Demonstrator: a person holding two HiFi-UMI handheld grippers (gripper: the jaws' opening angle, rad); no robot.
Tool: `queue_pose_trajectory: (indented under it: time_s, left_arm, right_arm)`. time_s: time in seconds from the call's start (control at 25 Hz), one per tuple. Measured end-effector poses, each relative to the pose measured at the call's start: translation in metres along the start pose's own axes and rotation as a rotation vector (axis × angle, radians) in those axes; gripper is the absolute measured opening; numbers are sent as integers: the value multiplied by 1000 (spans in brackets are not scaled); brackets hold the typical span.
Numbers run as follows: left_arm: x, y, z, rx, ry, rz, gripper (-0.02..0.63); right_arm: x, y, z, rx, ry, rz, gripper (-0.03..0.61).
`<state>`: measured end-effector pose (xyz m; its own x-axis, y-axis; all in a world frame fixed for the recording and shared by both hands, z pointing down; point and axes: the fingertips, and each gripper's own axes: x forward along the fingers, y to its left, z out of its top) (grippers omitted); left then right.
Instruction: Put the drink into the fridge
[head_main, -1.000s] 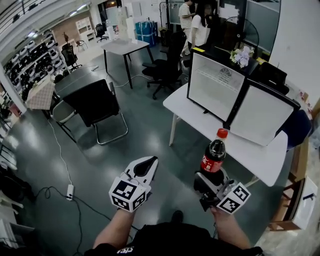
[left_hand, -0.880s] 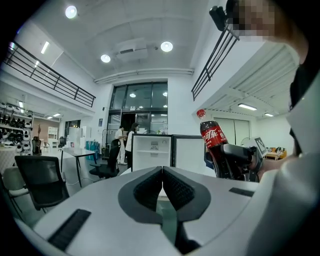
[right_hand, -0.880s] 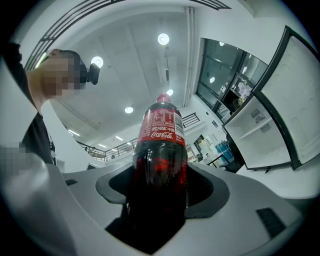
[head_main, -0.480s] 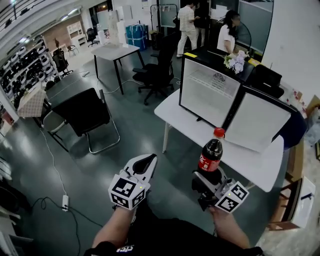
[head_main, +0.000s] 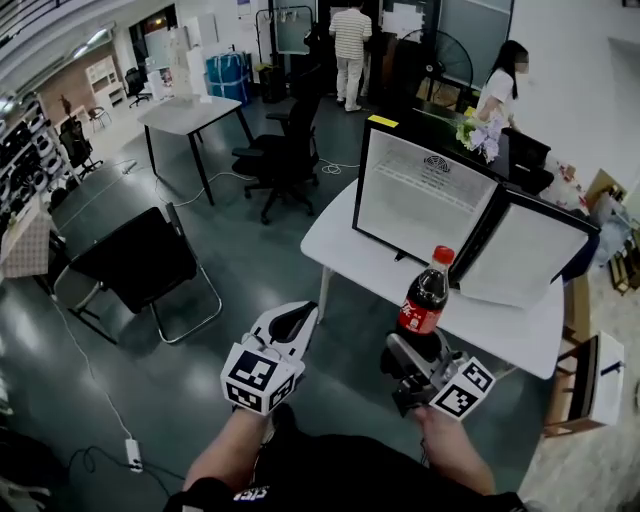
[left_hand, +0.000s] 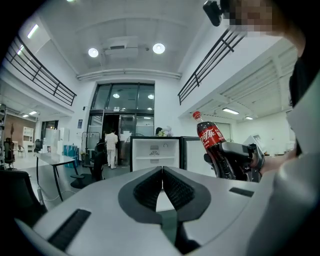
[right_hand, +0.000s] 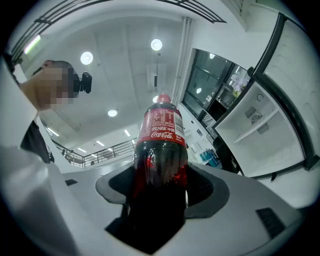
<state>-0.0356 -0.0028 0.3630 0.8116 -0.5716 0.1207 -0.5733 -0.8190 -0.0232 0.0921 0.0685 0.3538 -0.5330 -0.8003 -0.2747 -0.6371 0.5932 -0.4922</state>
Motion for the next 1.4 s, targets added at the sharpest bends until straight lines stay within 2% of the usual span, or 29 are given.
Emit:
queue_pose_trajectory:
  time_s: [0.28, 0.48, 0.68, 0.92, 1.04, 1.2, 1.4]
  left_arm:
    - [-16, 140, -6, -22, 9, -68, 18]
    - [-9, 193, -15, -36, 23, -121, 18]
    - [30, 206, -20, -41, 33, -215, 18]
    - [91, 204, -36, -48, 71, -303, 18]
    - [129, 207, -44, -53, 84, -307, 18]
    - [179, 203, -37, -55, 82, -313, 18]
    - [244, 198, -26, 12, 124, -302, 18]
  right_arm:
    - [116, -2, -33, -4, -52, -91, 298]
    - [166, -3, -55, 0, -42, -130, 298]
    - [185, -29, -58, -22, -40, -197, 298]
    - [179, -86, -51, -58, -42, -289, 298]
    - [173, -120, -47, -71, -21, -323, 298]
    - [163, -167, -30, -78, -20, -340, 298]
    - [151, -236, 0, -96, -40, -337, 298]
